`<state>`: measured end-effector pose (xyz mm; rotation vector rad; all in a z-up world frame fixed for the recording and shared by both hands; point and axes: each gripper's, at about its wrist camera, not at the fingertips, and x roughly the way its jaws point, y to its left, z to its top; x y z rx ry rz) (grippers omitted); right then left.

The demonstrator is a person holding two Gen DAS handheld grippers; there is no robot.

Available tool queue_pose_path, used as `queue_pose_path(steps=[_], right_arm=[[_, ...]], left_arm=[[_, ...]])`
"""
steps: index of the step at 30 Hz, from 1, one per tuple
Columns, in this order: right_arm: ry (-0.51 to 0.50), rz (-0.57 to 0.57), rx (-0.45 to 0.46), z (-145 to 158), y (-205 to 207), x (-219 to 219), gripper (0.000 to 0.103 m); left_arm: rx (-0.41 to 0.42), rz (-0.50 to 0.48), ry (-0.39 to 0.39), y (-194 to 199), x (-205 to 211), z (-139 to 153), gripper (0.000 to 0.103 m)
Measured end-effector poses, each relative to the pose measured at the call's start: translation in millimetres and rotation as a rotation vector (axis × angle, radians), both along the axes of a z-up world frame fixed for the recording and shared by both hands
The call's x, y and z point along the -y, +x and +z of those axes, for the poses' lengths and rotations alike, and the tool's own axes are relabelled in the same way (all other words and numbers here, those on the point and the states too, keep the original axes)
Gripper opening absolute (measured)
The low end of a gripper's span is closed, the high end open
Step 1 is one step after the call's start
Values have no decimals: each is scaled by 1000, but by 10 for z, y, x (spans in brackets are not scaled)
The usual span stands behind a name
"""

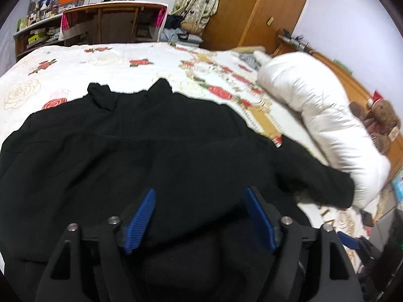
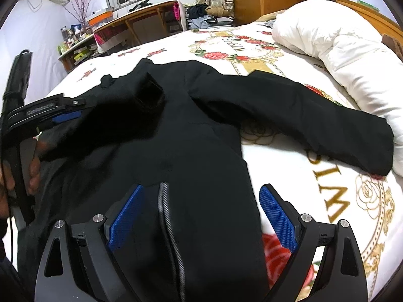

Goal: Fold large clothes

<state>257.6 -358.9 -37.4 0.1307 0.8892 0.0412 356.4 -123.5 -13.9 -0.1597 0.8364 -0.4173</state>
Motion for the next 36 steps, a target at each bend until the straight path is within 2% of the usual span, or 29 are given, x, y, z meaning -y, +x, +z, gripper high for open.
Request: queue_pose_path(steps=[3, 7, 9, 12, 15, 16, 17, 18, 20, 21, 26, 28, 30, 32, 34, 36], right_arm=[[22, 17, 21, 76, 108, -85, 93], [63, 32, 46, 190, 255, -179, 93], [88, 45, 50, 223, 398, -245, 93], [97, 59, 27, 188, 668, -384, 93], [115, 75, 1, 81, 956, -531, 88], [117, 84, -12, 33, 1055, -587, 83], [121, 90, -23, -8, 1129, -630, 69], [123, 93, -39, -60, 1207, -664, 49], [110, 90, -97, -221, 1379, -746, 20], [94, 87, -109, -265, 1423, -773, 10], [65, 45, -70, -199, 1533, -626, 6], [63, 22, -81, -231, 1577, -534, 6], [40, 36, -113, -322, 1601, -564, 6], [29, 52, -144, -362, 1586, -576, 7], [26, 32, -114, -236, 1506, -525, 9], [2, 2, -65, -82, 1457, -477, 9]], left_arm=[[24, -12, -43, -97, -148, 118, 81], [89, 31, 0, -112, -476, 233, 81], [104, 109, 49, -62, -755, 242, 81], [78, 232, 85, 40, -1224, 144, 80], [67, 325, 134, 89, -1582, -1, 71], [57, 354, 150, 113, -1699, -74, 65], [47, 374, 159, 133, -1782, -133, 62], [35, 392, 172, 156, -1850, -199, 56], [6, 408, 190, 193, -1927, -342, 49], [-8, 410, 192, 206, -1939, -408, 43], [-24, 384, 160, 227, -1808, -556, 42], [-39, 344, 138, 257, -1696, -625, 42], [-52, 333, 158, 279, -1617, -688, 42], [-50, 338, 131, 246, -1651, -635, 42], [-17, 358, 112, 194, -1760, -494, 42], [27, 378, 133, 197, -1864, -368, 42]])
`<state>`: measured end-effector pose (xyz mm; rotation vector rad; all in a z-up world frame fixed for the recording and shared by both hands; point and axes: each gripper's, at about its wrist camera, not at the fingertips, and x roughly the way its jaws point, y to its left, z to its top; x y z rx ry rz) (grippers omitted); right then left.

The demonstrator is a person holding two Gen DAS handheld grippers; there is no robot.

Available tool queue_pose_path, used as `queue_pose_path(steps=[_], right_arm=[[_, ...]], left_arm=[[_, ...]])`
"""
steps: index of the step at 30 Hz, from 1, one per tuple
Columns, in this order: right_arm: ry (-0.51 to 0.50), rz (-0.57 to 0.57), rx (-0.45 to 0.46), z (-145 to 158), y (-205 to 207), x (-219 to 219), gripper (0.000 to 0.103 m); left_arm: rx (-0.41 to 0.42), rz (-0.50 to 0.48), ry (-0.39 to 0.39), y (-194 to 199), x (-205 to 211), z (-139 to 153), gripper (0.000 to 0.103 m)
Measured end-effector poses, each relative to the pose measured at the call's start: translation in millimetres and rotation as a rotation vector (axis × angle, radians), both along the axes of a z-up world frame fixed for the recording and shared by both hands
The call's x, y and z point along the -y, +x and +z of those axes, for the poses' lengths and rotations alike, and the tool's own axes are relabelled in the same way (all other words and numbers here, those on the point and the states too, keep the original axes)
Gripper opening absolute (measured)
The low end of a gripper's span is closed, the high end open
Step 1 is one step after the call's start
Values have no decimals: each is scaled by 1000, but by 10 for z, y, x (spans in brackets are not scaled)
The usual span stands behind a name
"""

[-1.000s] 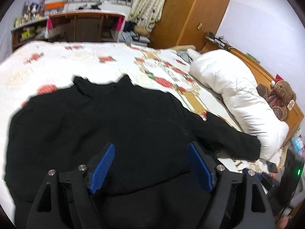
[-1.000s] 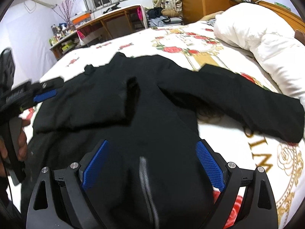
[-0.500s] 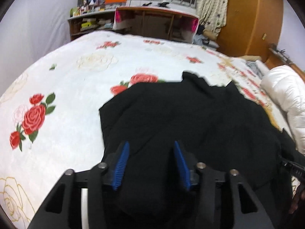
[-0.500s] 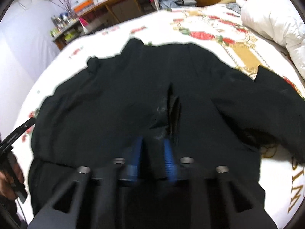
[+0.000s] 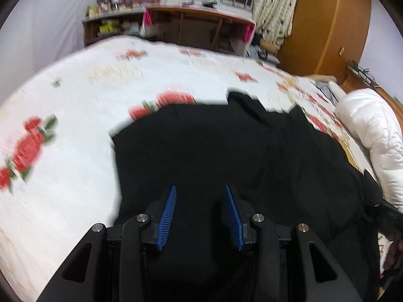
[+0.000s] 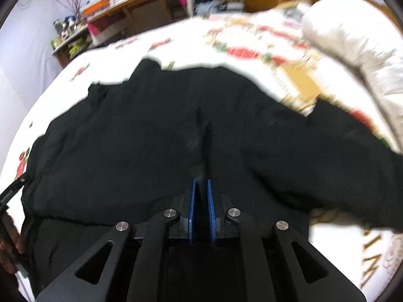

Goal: Fold large clothes

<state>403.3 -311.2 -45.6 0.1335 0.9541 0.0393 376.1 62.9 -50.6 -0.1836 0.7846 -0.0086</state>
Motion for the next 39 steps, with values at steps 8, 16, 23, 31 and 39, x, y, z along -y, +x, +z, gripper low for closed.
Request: queue_pose_path(steps=[8, 16, 23, 31, 39], right_arm=[[37, 79, 61, 121, 327, -241, 10], [-41, 56, -66, -308, 384, -146, 9], [12, -2, 46, 179, -325, 94, 30], [24, -41, 104, 505, -1260, 236, 52], [42, -93, 117, 668, -2050, 415, 52]], left_arm=[[-77, 70, -3, 504, -209, -220, 42], [-87, 57, 64, 461, -130, -313, 43], [-3, 35, 40, -233, -8, 151, 43], [26, -19, 60, -1062, 311, 511, 43], [1, -30, 54, -1741, 473, 658, 44]])
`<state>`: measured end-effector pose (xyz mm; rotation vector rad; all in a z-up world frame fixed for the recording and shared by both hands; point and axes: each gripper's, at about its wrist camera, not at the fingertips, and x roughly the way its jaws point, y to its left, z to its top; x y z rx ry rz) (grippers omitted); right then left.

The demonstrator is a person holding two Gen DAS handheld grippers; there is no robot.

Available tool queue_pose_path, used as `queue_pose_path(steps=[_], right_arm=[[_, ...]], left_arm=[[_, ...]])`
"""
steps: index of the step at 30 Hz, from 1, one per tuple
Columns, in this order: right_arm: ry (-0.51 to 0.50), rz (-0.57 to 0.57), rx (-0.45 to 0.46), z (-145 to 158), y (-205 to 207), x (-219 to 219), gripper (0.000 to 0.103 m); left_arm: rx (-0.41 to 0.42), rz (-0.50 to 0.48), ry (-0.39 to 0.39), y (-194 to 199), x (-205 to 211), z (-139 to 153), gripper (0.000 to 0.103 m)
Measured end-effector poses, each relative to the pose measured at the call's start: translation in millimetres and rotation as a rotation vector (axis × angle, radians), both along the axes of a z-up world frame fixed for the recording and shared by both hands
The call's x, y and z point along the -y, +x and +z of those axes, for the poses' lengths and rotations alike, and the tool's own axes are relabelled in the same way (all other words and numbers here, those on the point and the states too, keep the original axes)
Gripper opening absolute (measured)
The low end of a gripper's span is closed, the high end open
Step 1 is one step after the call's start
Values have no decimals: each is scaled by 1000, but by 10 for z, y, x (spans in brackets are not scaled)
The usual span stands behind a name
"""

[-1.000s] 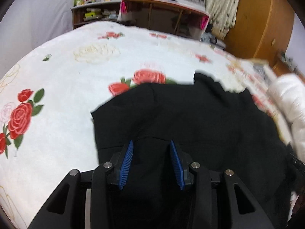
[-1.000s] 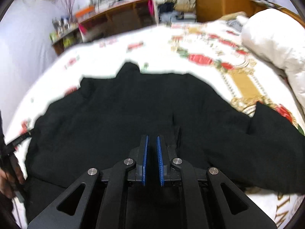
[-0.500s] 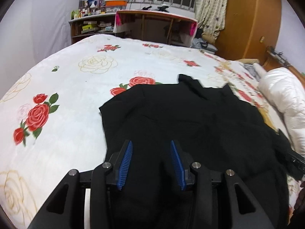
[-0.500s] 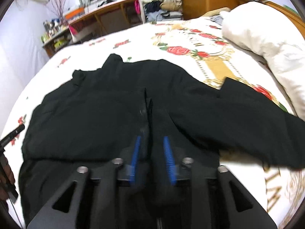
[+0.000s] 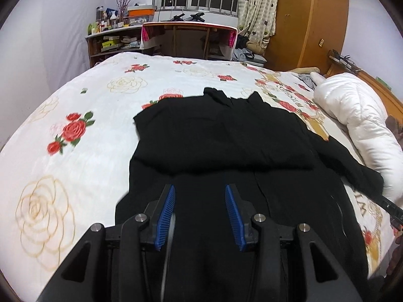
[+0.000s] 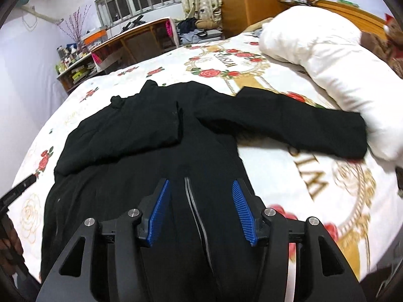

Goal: Fold large clothes
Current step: 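Move the right tool to the other sleeve cuff and grasp it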

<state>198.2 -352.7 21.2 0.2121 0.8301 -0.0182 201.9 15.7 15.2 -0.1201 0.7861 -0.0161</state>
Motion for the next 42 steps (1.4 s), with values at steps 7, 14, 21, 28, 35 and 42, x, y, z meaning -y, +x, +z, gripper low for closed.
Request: queue_pose_path(steps=[7, 14, 21, 28, 35, 42], right_arm=[[5, -32, 38, 180, -403, 151, 52], [44, -85, 48, 205, -555, 354, 53], [63, -130, 53, 177, -557, 556, 56], [67, -183, 44, 69, -413, 796, 56], [66, -238, 27, -105, -149, 1113, 61], [89, -316, -4, -393, 180, 1500, 63]], left_arm=[[4, -27, 2, -366, 104, 137, 44], [17, -59, 3, -449, 220, 244, 44], [19, -79, 13, -367, 331, 243, 44], [2, -93, 14, -197, 422, 156, 45], [11, -111, 24, 80, 548, 95, 50], [12, -113, 33, 414, 638, 4, 53]])
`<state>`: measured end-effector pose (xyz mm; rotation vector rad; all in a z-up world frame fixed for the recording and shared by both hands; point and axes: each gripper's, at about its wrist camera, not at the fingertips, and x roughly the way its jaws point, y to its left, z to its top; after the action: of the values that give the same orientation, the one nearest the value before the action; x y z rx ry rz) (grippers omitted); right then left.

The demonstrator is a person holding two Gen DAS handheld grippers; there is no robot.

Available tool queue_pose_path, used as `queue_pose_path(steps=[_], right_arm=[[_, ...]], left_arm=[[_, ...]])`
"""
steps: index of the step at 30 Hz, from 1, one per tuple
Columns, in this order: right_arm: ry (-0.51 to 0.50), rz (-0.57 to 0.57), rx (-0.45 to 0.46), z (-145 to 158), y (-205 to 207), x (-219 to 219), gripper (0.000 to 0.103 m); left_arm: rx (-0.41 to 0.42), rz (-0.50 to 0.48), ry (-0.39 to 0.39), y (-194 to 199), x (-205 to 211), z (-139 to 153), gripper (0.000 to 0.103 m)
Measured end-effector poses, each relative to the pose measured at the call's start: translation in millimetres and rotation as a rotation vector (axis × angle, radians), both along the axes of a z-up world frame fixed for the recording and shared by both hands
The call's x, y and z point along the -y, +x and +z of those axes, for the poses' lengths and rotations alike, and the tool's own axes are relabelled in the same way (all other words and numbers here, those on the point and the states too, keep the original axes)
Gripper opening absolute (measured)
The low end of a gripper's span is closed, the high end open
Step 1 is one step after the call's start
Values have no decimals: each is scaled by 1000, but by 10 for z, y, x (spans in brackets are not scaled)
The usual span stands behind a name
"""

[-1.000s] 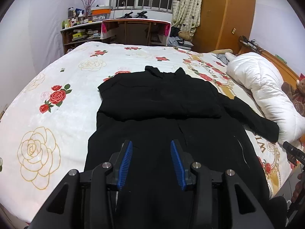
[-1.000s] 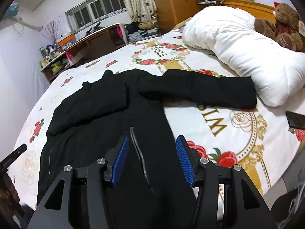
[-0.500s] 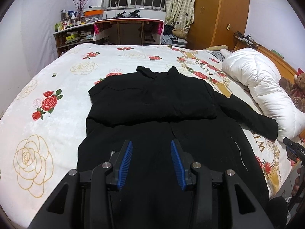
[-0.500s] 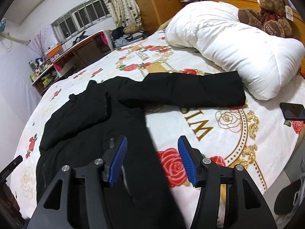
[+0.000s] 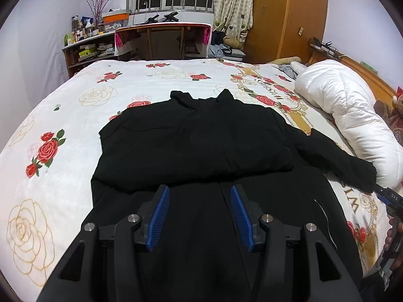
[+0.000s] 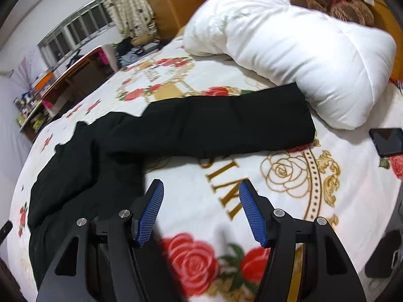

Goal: Fold large clothes
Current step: 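Move the right tool to the other sleeve cuff and grasp it, then lift and fold the held sleeve across the coat body with the right tool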

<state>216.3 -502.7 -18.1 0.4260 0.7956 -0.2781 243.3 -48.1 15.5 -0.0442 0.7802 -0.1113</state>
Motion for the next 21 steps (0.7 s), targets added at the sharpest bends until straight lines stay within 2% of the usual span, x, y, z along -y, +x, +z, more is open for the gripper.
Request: queue_pose_path(steps=[15, 21], right_arm=[[166, -221, -53, -781, 395, 831, 63], [163, -257, -7, -823, 514, 959, 68]], left_arm=[[-22, 21, 39, 551, 26, -285, 53], [-44, 30, 44, 682, 1, -433, 53]])
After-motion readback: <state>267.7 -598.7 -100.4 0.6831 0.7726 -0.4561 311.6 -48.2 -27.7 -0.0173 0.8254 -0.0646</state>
